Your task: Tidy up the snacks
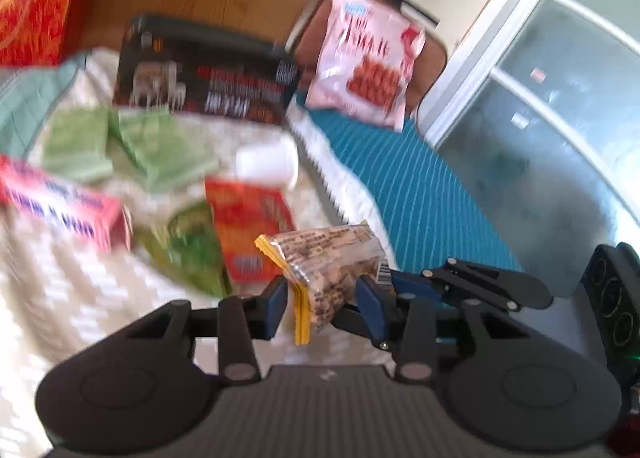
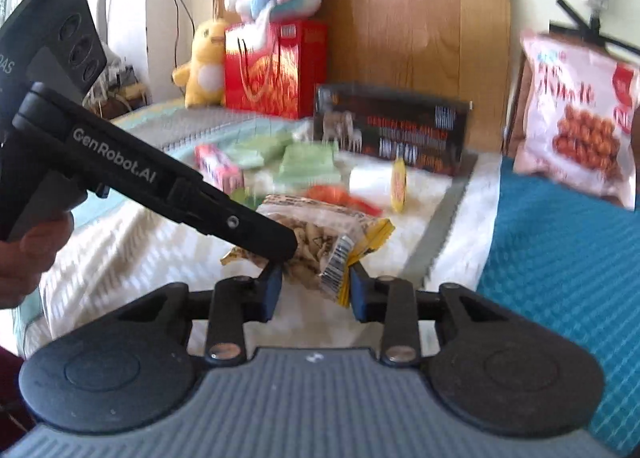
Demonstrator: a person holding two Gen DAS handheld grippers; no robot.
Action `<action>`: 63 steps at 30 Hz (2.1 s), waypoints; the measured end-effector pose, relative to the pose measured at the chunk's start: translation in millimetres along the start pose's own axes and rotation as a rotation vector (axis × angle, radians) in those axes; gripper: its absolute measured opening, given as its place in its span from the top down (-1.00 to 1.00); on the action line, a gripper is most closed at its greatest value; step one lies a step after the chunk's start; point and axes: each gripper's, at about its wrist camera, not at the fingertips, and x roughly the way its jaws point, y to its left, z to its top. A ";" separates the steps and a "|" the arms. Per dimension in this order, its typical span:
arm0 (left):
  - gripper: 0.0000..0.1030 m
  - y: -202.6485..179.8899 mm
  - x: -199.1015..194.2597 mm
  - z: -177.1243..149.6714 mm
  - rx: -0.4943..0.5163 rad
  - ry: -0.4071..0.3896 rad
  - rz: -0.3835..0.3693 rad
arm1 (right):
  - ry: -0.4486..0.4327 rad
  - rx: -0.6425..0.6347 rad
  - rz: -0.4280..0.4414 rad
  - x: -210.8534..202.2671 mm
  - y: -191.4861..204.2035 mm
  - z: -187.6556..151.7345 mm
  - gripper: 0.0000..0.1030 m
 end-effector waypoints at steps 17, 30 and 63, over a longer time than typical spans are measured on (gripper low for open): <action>0.27 16.8 -41.7 152.1 0.045 -0.244 0.048 | -0.188 -0.033 0.038 46.8 -32.4 146.5 0.28; 0.24 67.9 62.1 233.8 0.013 -0.190 0.113 | -0.071 0.112 0.013 144.0 -113.5 172.8 0.28; -0.34 88.6 -26.9 28.4 -0.033 -0.217 0.099 | -0.087 0.190 -0.001 44.9 -57.1 52.8 -0.30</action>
